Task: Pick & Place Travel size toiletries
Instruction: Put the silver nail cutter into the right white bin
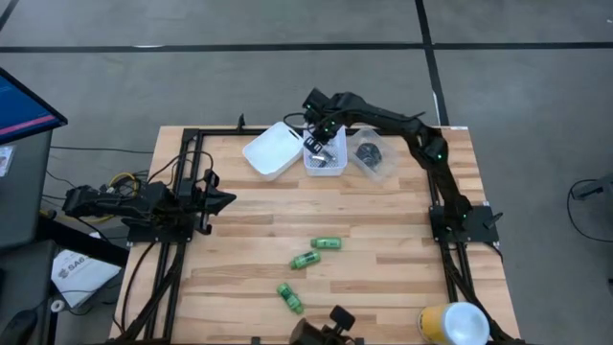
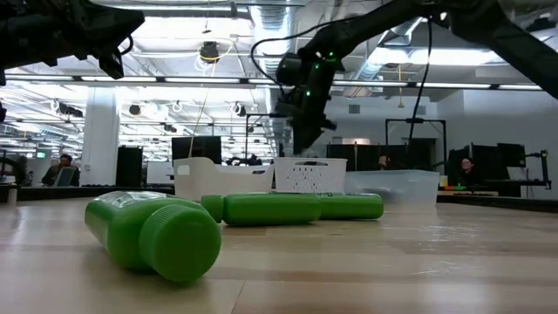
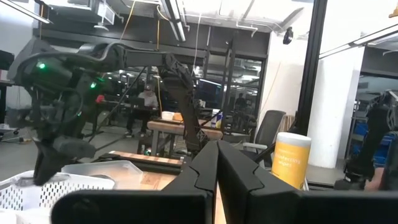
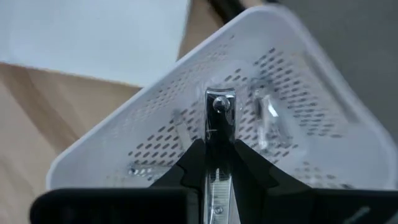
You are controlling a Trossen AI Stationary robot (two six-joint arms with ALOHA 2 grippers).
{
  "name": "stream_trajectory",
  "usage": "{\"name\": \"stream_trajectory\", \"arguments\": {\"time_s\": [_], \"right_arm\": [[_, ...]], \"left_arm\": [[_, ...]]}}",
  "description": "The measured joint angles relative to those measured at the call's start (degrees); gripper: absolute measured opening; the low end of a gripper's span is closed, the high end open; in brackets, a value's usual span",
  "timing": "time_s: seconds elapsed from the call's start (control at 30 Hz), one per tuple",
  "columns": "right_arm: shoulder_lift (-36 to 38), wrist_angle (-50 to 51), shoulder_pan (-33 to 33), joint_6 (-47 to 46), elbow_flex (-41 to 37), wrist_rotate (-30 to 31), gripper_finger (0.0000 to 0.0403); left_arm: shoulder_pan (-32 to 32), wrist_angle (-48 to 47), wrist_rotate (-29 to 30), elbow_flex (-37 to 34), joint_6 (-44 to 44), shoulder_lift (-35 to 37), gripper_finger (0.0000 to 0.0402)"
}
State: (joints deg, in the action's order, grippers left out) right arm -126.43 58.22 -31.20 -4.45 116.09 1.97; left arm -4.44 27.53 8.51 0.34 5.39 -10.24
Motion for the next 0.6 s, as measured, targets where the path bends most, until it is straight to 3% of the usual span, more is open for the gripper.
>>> {"name": "stream_trajectory", "arguments": {"time_s": [0.6], "right_arm": [[-0.4,1.6,0.1,0.5,0.0,-2.2,0.0093]], "left_arm": [[0.0,0.0,0.0,0.0,0.0,0.0,0.0002]]}}
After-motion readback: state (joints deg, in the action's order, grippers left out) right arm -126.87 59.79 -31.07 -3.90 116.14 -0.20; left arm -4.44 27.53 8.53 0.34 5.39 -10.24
